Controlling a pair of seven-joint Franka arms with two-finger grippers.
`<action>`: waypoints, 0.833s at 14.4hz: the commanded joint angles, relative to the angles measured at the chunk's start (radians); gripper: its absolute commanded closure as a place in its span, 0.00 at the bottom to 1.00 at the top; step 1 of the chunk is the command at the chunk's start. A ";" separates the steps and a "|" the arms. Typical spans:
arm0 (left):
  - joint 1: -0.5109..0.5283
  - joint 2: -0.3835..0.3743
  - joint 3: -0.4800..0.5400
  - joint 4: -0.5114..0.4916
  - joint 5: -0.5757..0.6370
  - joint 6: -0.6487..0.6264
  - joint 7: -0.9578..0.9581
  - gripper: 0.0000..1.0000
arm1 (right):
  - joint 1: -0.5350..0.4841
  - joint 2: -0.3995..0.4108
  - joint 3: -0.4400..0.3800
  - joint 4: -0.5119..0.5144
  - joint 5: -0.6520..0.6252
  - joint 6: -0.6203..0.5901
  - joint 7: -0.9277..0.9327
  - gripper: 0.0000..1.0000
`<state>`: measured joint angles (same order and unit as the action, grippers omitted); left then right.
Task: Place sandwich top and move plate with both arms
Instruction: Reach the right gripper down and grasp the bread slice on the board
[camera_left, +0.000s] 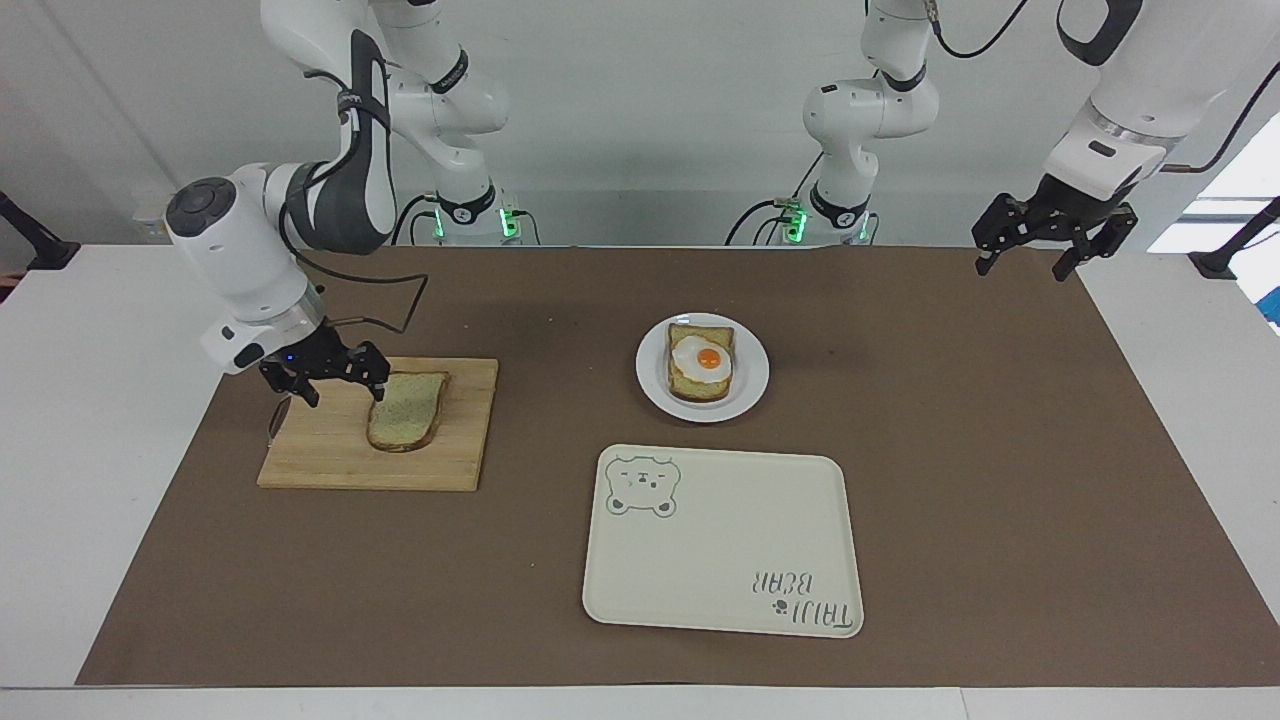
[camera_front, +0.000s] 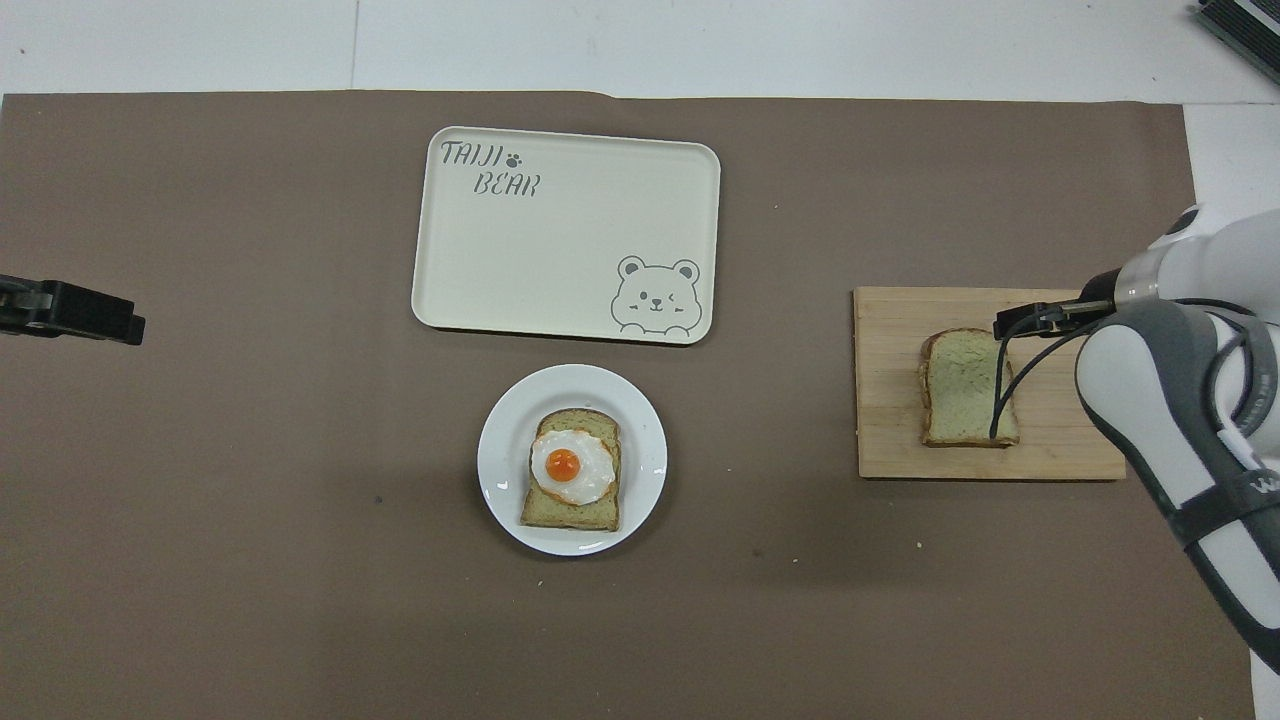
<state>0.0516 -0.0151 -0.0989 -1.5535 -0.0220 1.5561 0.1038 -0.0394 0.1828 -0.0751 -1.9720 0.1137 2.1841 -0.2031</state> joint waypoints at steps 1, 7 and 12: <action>0.007 -0.012 -0.002 -0.007 0.007 -0.008 0.004 0.00 | -0.028 0.029 0.009 -0.047 0.078 0.058 -0.057 0.00; 0.007 -0.012 -0.002 -0.008 0.007 -0.008 0.004 0.00 | -0.057 0.040 0.009 -0.131 0.155 0.140 -0.151 0.00; 0.007 -0.012 -0.002 -0.007 0.007 -0.008 0.004 0.00 | -0.048 0.038 0.009 -0.137 0.162 0.135 -0.142 0.69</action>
<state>0.0516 -0.0151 -0.0989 -1.5535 -0.0220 1.5561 0.1038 -0.0833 0.2371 -0.0736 -2.0858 0.2437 2.3029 -0.3191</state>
